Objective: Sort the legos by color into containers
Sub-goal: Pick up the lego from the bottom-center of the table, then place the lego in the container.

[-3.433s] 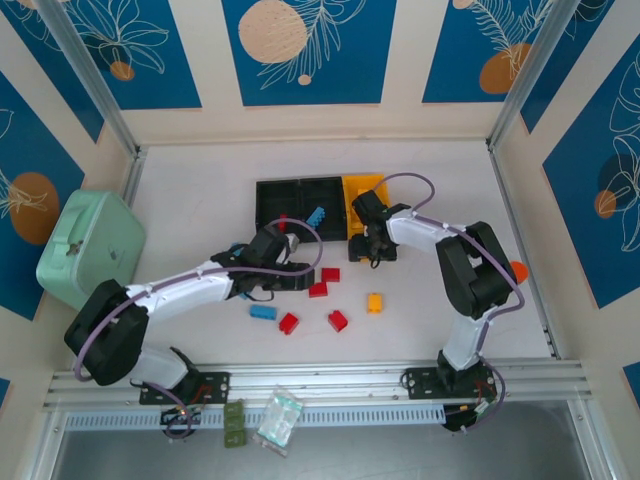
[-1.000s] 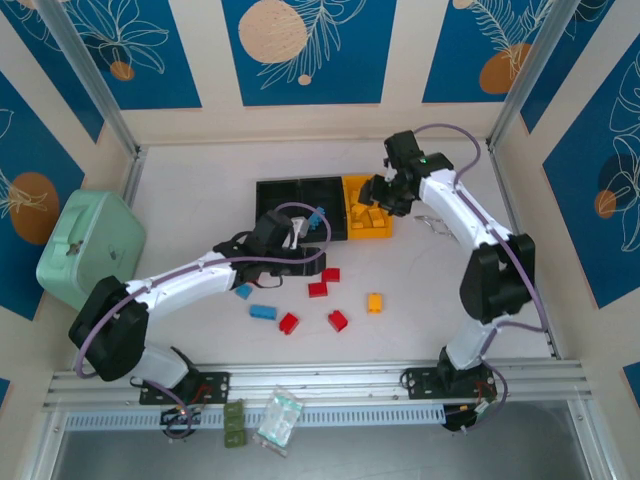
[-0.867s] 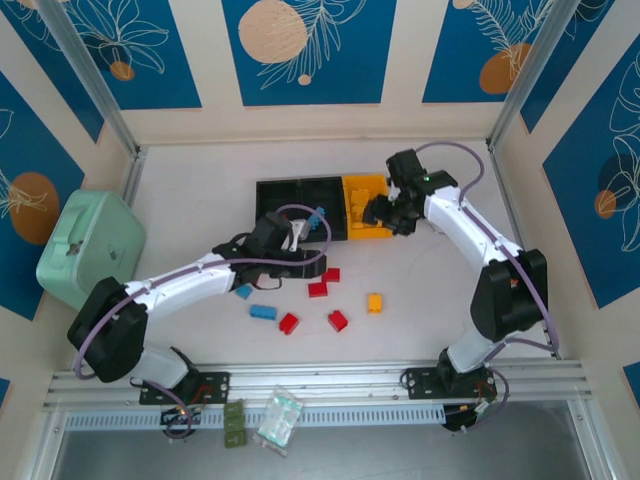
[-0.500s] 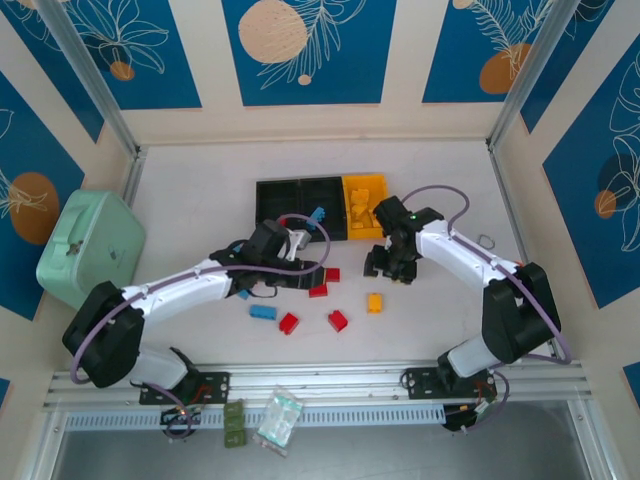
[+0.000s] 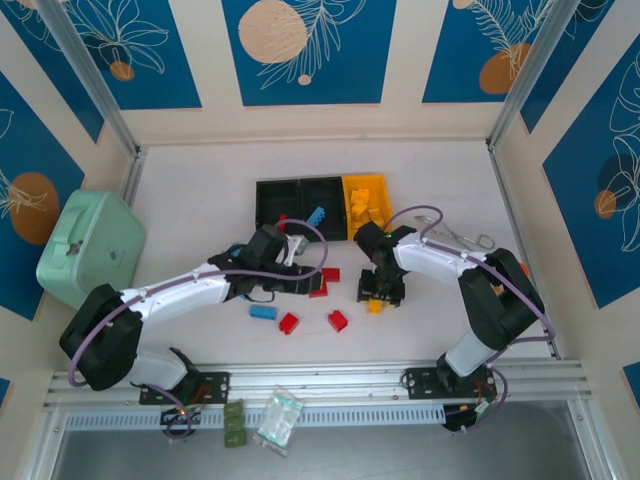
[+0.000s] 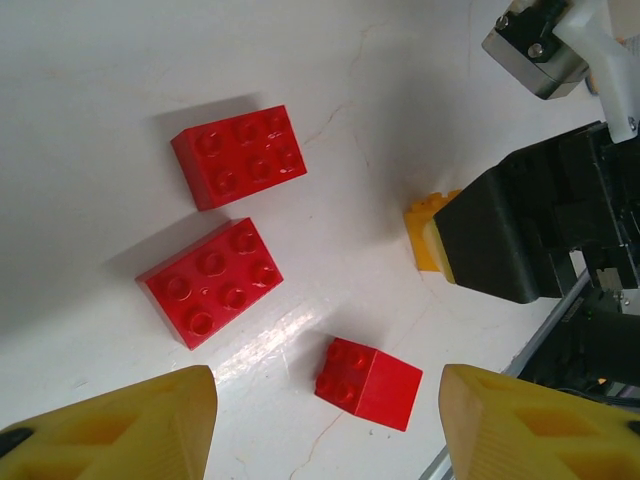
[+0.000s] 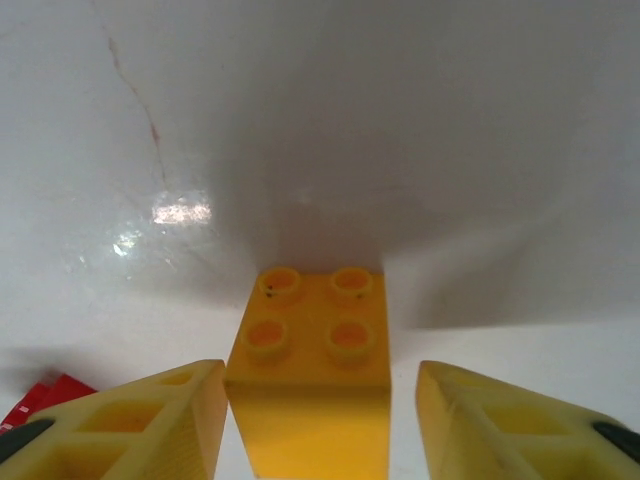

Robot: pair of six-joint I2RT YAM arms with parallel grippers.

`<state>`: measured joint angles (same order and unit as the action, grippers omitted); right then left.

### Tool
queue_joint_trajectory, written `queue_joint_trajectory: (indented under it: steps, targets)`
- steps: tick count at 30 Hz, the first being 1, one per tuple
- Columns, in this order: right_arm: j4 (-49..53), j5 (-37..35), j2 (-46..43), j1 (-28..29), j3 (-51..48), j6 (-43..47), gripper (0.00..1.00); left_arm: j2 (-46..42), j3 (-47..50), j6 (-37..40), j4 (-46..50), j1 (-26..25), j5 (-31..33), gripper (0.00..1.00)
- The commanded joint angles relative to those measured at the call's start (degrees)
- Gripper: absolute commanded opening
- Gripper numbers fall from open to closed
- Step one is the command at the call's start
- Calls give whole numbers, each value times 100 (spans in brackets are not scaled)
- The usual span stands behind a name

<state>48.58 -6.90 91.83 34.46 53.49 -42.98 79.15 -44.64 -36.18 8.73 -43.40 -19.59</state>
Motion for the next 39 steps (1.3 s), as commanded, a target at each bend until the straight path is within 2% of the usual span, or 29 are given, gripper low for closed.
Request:
queue_joint_trajectory:
  steps: [1,4,8,17,23,28,39]
  targets:
    - [-31,12,85,50,55,-62,44,-131,100,-90,-108,-50,94,61]
    - [38,-55,57,49,141,-1,34,-142,122,-114,-141,-57,113,61]
    - [162,-169,-87,-34,346,111,26,-126,118,-126,-188,-64,153,61]
    - [221,-215,-136,-951,1475,784,26,39,-159,-266,-320,-64,268,61]
    - [205,-259,514,-1476,2637,1141,26,162,-317,-337,-385,-72,288,61]
    - [310,-281,1398,-1725,3694,1321,27,189,-299,-423,-460,-71,272,61]
    - [599,-304,2851,-1741,5169,1386,32,77,-317,-374,-276,-74,410,61]
